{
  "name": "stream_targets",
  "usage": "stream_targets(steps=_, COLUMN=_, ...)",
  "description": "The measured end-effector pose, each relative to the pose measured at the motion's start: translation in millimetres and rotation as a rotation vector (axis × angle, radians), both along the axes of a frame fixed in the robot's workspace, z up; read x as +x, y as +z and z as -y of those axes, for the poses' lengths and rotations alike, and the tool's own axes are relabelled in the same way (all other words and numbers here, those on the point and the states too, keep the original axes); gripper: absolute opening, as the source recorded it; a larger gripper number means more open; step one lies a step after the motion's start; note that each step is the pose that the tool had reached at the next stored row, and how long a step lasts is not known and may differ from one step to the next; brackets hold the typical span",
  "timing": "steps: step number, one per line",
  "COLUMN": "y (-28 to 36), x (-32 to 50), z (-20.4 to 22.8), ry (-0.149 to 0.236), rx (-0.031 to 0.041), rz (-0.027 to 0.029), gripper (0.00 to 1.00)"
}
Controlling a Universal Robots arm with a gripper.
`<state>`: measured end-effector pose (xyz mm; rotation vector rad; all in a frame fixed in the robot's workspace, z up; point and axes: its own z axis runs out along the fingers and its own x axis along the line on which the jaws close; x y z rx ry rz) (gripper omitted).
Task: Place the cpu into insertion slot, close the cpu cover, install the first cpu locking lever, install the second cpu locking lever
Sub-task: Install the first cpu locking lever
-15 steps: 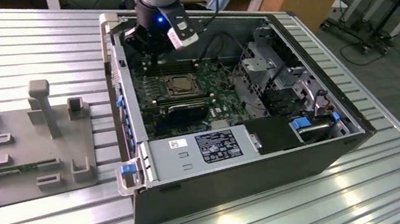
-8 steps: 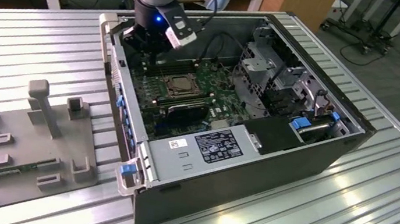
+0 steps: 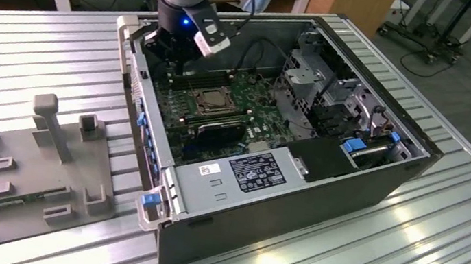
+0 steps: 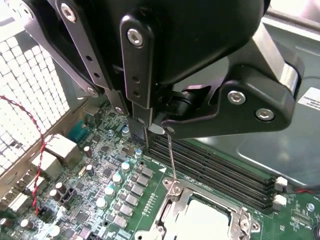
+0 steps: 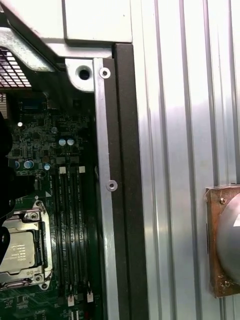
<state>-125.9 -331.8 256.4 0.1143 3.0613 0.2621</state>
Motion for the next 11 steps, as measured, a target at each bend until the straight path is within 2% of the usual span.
stream_targets(steps=4, y=-1.4, x=0.0, z=-2.0, ry=0.000, rx=-0.0001, rz=0.0006, gripper=0.10)
stream_targets(steps=11, y=-2.9, x=0.0, z=-8.0, ry=0.000, rx=0.0006, rz=0.0017, gripper=0.10)
